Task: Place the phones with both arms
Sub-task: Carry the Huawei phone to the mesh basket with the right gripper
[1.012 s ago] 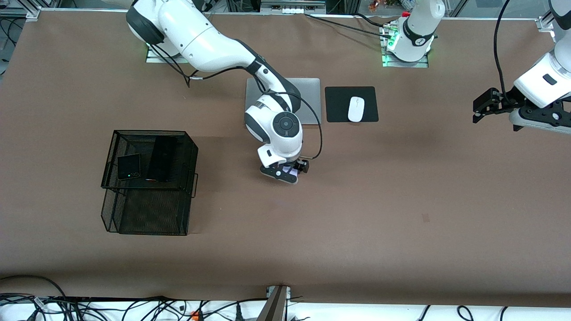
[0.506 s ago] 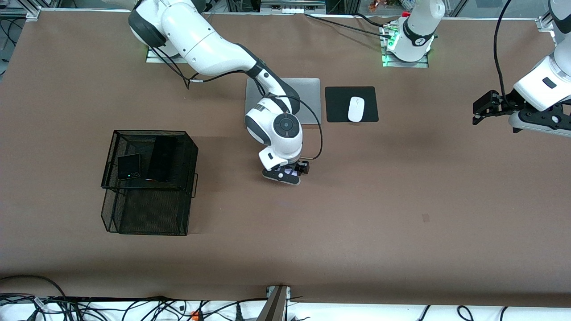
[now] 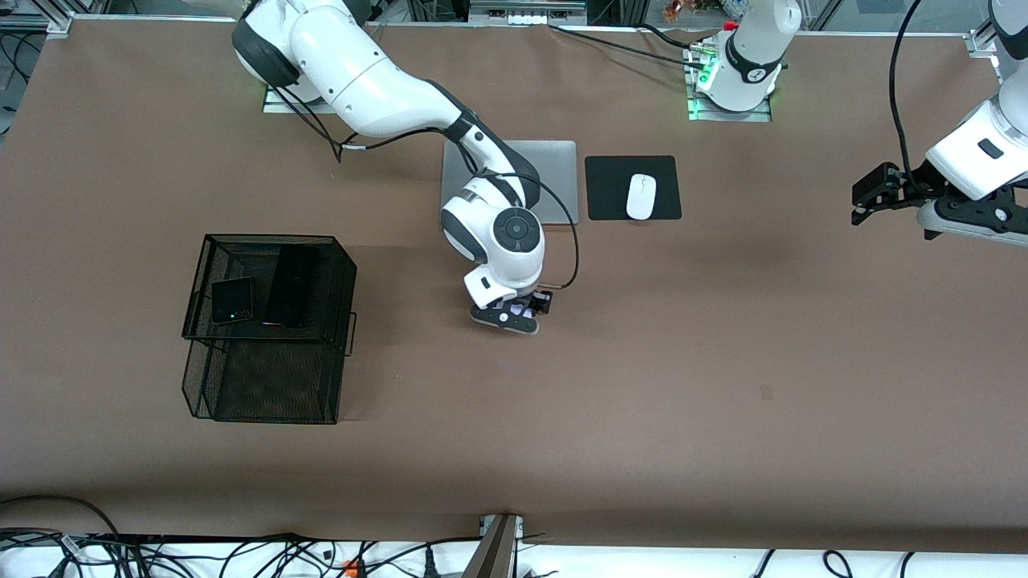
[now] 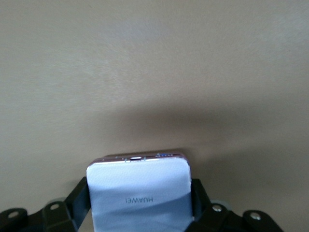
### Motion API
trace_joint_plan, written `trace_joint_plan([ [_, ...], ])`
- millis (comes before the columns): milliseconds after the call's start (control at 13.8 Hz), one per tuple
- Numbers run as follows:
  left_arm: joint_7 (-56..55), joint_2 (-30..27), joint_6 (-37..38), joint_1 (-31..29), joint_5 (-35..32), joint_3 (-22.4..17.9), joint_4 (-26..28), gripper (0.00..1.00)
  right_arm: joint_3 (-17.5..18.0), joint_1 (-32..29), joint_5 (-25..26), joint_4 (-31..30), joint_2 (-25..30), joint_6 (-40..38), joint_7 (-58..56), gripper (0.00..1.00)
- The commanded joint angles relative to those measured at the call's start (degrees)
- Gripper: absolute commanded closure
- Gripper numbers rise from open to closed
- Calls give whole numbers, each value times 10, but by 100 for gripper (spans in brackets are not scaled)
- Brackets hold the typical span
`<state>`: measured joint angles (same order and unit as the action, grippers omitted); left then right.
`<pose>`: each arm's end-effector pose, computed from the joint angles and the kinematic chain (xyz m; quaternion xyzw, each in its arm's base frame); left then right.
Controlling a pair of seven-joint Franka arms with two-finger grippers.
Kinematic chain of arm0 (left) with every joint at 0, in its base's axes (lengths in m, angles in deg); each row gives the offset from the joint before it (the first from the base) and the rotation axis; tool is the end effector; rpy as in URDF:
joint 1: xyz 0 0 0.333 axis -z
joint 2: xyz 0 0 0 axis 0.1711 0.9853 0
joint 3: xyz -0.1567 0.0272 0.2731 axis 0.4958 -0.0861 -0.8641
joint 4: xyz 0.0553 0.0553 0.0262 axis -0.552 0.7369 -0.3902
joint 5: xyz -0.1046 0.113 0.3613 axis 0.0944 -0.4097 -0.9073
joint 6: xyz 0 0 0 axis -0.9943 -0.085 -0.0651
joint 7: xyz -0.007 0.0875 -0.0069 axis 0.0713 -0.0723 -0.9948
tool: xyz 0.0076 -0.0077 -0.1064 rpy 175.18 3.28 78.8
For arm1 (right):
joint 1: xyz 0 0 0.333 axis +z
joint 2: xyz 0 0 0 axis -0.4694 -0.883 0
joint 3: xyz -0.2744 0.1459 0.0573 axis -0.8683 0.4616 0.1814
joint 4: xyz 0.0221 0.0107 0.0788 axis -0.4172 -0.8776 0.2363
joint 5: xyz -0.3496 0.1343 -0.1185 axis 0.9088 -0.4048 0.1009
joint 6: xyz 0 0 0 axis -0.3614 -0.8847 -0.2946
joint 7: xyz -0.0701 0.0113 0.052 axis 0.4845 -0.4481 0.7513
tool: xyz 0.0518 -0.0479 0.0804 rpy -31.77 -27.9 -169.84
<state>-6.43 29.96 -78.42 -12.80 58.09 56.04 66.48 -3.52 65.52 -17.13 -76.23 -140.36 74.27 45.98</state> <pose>0.5637 -0.0205 0.5865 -0.9945 0.1026 -0.0197 0.0113 0.5655 0.5353 0.1917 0.9913 -0.1288 0.0241 0.0106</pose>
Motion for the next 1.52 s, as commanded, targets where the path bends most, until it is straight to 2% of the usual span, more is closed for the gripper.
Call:
trace_joint_plan([
  [0, 9, 8, 11, 0, -10, 1, -17, 0, 48, -24, 5, 39, 44, -92, -8, 85],
  [217, 10, 8, 11, -1, -9, 1, -17, 0, 75, -66, 0, 43, 103, -174, -43, 85],
  [506, 10, 8, 11, -1, -9, 0, -17, 0, 65, -146, -28, 41, 166, -280, -212, 85],
  [578, 10, 8, 11, -2, -9, 1, -17, 0, 47, -162, -29, 41, 181, -308, -268, 85],
  [650, 10, 8, 11, -2, -9, 1, -17, 0, 10, -170, -36, 38, 196, -327, -336, 85],
  [939, 10, 8, 11, -2, -9, 1, -17, 0, -195, -180, -138, 38, 206, -319, -623, 85],
  [1012, 10, 8, 11, -2, -9, 1, -17, 0, -217, -194, -153, 38, 200, -293, -675, 85],
  [1228, 10, 8, 12, -2, -9, 1, -17, 0, -220, -247, -184, 36, 164, -208, -713, 85],
  [1445, 11, 8, 13, -3, -9, 1, -17, 0, -220, -256, -214, 35, 107, -124, -709, 85],
])
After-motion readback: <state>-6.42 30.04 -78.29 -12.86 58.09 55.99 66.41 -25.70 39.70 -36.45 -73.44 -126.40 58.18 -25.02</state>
